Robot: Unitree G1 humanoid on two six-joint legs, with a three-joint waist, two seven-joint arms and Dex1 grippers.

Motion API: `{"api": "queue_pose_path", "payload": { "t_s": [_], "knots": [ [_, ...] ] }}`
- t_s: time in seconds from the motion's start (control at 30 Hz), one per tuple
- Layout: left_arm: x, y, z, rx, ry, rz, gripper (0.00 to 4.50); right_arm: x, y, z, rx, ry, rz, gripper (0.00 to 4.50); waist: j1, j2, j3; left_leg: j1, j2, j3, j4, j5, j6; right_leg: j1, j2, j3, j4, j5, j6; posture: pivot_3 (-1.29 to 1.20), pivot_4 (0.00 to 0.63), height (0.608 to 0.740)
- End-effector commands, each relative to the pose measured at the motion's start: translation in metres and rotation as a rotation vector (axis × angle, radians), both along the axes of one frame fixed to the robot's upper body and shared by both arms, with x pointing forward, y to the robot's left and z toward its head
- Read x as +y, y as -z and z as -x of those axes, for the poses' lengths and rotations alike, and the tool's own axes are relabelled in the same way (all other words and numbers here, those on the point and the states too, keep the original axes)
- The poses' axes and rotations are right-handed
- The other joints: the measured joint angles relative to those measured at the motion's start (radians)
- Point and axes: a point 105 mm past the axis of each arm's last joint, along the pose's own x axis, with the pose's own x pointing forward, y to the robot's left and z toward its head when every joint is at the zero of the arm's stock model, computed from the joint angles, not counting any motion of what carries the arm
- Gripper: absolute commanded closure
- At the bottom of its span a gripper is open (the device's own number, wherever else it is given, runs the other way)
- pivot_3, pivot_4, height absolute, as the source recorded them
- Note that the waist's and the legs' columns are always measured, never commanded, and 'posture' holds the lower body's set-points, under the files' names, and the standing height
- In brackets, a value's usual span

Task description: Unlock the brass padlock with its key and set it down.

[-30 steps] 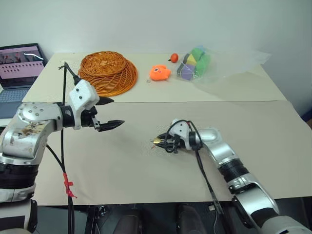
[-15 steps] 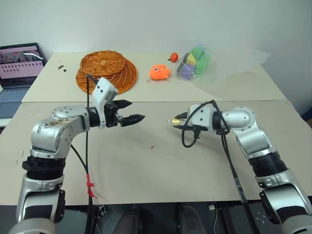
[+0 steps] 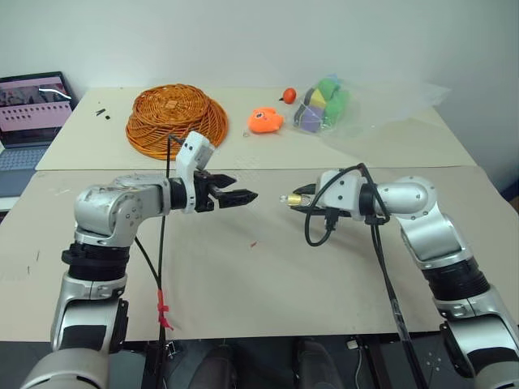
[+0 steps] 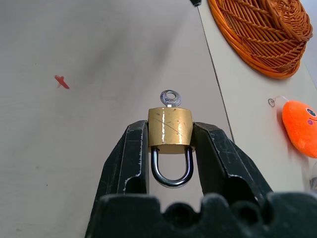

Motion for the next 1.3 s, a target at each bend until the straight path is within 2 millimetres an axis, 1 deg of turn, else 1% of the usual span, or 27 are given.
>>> {"api": "queue_pose_path", "payload": {
  "t_s": [0.03,0.17,0.23,0.3,0.33,0.43,0.57,0.9,1.07,1.2,1.3],
  "knots": [
    [-0.010,-0.019,0.001,-0.042,0.033,0.039,0.00,-0.003,-0.022,0.002,-0.079,0.003,-0.019,3.56,0.002,0.000,0.000,0.000,0.000,0.000,0.000,0.000,0.000,0.000,0.000,0.000,0.000,0.000,0.000,0.00,0.150,0.740],
    [-0.022,-0.023,0.007,-0.020,0.076,0.087,0.00,-0.002,-0.029,0.002,-0.087,0.003,-0.038,3.56,0.009,0.000,0.000,0.000,0.000,0.000,0.000,0.000,0.000,0.000,0.000,0.000,0.000,0.000,0.000,0.00,0.150,0.740],
    [-0.026,-0.026,0.008,-0.004,0.086,0.119,0.52,-0.001,-0.032,0.002,-0.086,0.000,-0.054,3.56,0.011,0.000,0.000,0.000,0.000,0.000,0.000,0.000,0.000,0.000,0.000,0.000,0.000,0.000,0.000,0.00,0.150,0.740],
    [-0.028,-0.027,0.008,0.006,0.090,0.135,0.92,-0.001,-0.034,0.002,-0.086,-0.001,-0.059,3.56,0.011,0.000,0.000,0.000,0.000,0.000,0.000,0.000,0.000,0.000,0.000,0.000,0.000,0.000,0.000,0.00,0.150,0.740],
    [-0.028,-0.028,0.008,0.007,0.088,0.142,1.42,-0.001,-0.034,0.002,-0.091,-0.001,-0.053,3.56,0.011,0.000,0.000,0.000,0.000,0.000,0.000,0.000,0.000,0.000,0.000,0.000,0.000,0.000,0.000,0.00,0.150,0.740],
    [-0.027,-0.032,0.006,0.018,0.083,0.159,2.44,-0.002,-0.037,0.002,-0.100,0.002,-0.046,3.56,0.011,0.000,0.000,0.000,0.000,0.000,0.000,0.000,0.000,0.000,0.000,0.000,0.000,0.000,0.000,0.00,0.150,0.740],
    [-0.026,-0.036,0.004,0.031,0.078,0.186,2.44,-0.003,-0.040,0.003,-0.109,0.006,-0.046,3.56,0.016,0.000,0.000,0.000,0.000,0.000,0.000,0.000,0.000,0.000,0.000,0.000,0.000,0.000,0.000,0.00,0.150,0.740],
    [-0.035,-0.046,0.006,0.059,0.104,0.253,2.44,0.003,-0.063,0.011,-0.113,-0.002,-0.129,3.56,0.019,0.000,0.000,0.000,0.000,0.000,0.000,0.000,0.000,0.000,0.000,0.000,0.000,0.000,0.000,0.00,0.150,0.740],
    [-0.044,-0.059,0.010,0.103,0.126,0.320,2.44,0.006,-0.076,0.013,-0.112,-0.006,-0.201,3.56,0.020,0.000,0.000,0.000,0.000,0.000,0.001,0.000,0.000,0.000,0.000,0.000,0.000,0.000,0.000,0.00,0.150,0.740],
    [-0.044,-0.073,0.008,0.151,0.117,0.392,2.44,0.002,-0.077,0.013,-0.117,0.001,-0.217,3.56,0.020,0.000,0.000,0.000,0.000,0.000,0.001,0.000,0.000,0.000,0.000,0.000,0.000,0.000,0.000,0.00,0.150,0.740],
    [-0.047,-0.080,0.010,0.163,0.119,0.387,2.44,-0.001,-0.072,0.012,-0.118,0.012,-0.219,3.56,0.020,0.000,0.000,0.000,0.000,0.000,0.001,0.000,0.000,0.000,0.000,0.000,0.000,0.000,0.000,0.00,0.150,0.740]
  ]
}}
